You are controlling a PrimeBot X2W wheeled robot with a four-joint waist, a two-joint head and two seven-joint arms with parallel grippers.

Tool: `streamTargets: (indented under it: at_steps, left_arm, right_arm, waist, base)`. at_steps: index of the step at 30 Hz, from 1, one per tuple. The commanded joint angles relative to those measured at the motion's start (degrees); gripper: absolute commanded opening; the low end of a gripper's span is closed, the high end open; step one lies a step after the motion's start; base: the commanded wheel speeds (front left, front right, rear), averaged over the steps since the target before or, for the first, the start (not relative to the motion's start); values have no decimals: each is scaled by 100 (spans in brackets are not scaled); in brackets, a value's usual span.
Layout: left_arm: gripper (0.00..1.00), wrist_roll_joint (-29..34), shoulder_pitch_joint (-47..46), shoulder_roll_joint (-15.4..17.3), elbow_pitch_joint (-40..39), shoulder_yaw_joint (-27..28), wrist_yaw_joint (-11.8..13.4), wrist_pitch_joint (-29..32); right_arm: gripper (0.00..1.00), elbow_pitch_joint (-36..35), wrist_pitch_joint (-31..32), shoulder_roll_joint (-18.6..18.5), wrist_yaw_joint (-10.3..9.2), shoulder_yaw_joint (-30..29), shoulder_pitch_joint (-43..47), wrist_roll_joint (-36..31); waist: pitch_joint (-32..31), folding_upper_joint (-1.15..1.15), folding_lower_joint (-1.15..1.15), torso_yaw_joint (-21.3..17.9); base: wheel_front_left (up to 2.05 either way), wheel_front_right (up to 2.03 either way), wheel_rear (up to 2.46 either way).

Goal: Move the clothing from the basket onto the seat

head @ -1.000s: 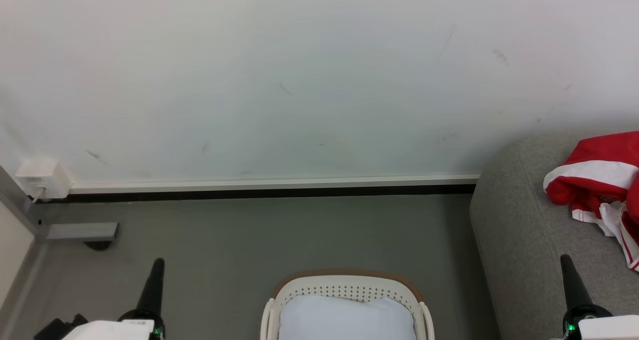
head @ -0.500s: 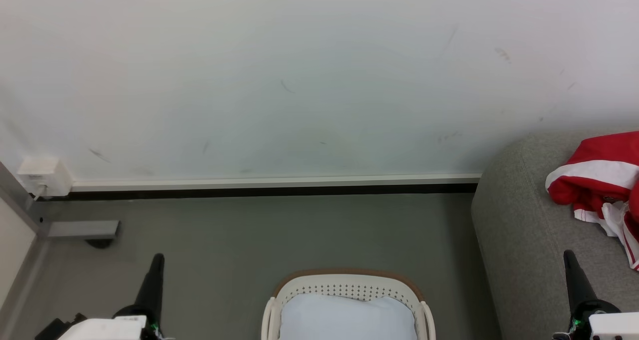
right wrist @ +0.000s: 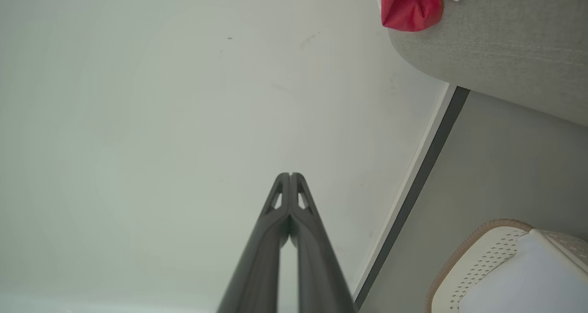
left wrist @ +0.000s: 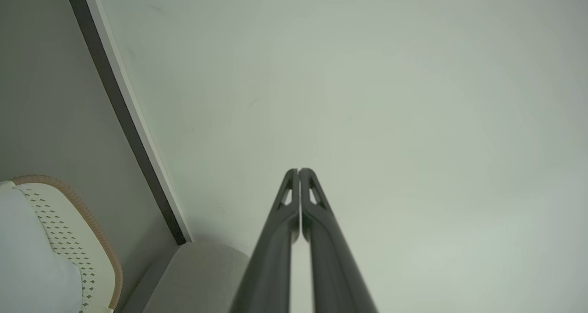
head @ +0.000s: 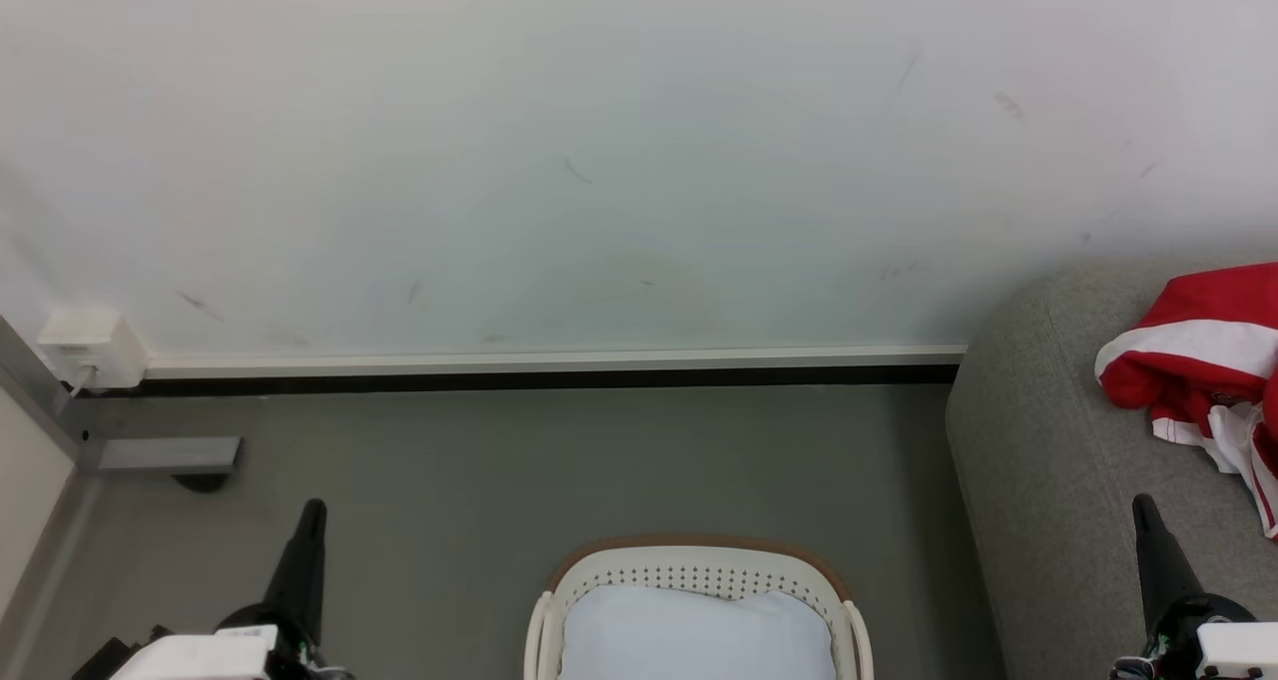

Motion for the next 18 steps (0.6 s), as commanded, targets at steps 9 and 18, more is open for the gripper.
streamTargets:
  at_steps: [9, 18]
  left_arm:
    - [0, -294, -71, 5, -36, 38, 6, 83]
    - [0, -295, -70, 5, -36, 37, 6, 82]
  right_arm:
    - [0, -40, 80, 9, -10, -63, -80, 258]
    - [0, -39, 83, 11, -10, -66, -80, 255]
  waist:
    - [12, 0, 0, 11]
    - [12, 0, 0, 11]
  base:
    - [0, 0, 0]
    - [0, 0, 0]
